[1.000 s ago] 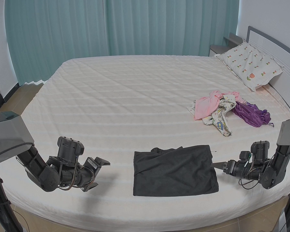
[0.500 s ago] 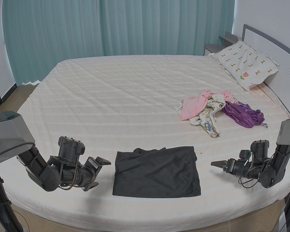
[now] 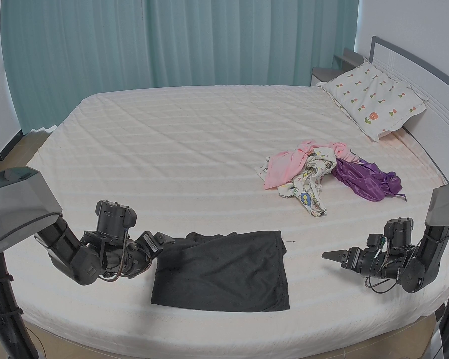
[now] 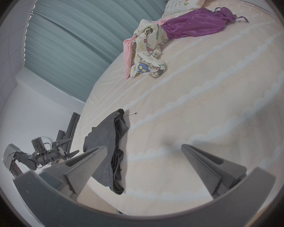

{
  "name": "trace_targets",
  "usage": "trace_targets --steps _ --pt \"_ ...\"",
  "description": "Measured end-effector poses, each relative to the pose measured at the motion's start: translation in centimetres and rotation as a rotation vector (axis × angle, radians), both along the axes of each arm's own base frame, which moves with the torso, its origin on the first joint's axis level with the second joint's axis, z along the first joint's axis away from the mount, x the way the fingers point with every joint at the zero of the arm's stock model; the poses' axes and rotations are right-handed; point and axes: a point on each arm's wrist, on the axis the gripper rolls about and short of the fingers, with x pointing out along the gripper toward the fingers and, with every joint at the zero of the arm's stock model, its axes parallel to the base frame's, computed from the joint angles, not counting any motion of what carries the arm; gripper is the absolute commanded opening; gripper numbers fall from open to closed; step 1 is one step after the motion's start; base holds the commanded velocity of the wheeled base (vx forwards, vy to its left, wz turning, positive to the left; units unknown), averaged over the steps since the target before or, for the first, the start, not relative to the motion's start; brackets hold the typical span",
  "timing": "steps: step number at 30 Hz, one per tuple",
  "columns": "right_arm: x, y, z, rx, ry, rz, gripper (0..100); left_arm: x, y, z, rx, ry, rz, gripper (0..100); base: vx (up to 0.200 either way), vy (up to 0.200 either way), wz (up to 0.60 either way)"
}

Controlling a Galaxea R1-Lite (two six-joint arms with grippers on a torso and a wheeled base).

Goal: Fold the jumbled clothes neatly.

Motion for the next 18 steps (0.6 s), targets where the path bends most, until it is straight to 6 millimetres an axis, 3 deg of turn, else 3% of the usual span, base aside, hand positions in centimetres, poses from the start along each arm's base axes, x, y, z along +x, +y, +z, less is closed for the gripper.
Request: trace_targets --steps 11,18 --pt "-0.1 0.3 -0.1 0.001 0.005 0.010 100 4.7 -0.9 -3.2 0.200 -0.078 -0.098 100 0.000 0.000 0.00" --pt "-0.1 0.6 -0.2 0.001 0.008 0.019 100 5.7 -1.0 -4.4 0.200 -0.088 -0.092 100 0.000 0.000 0.00"
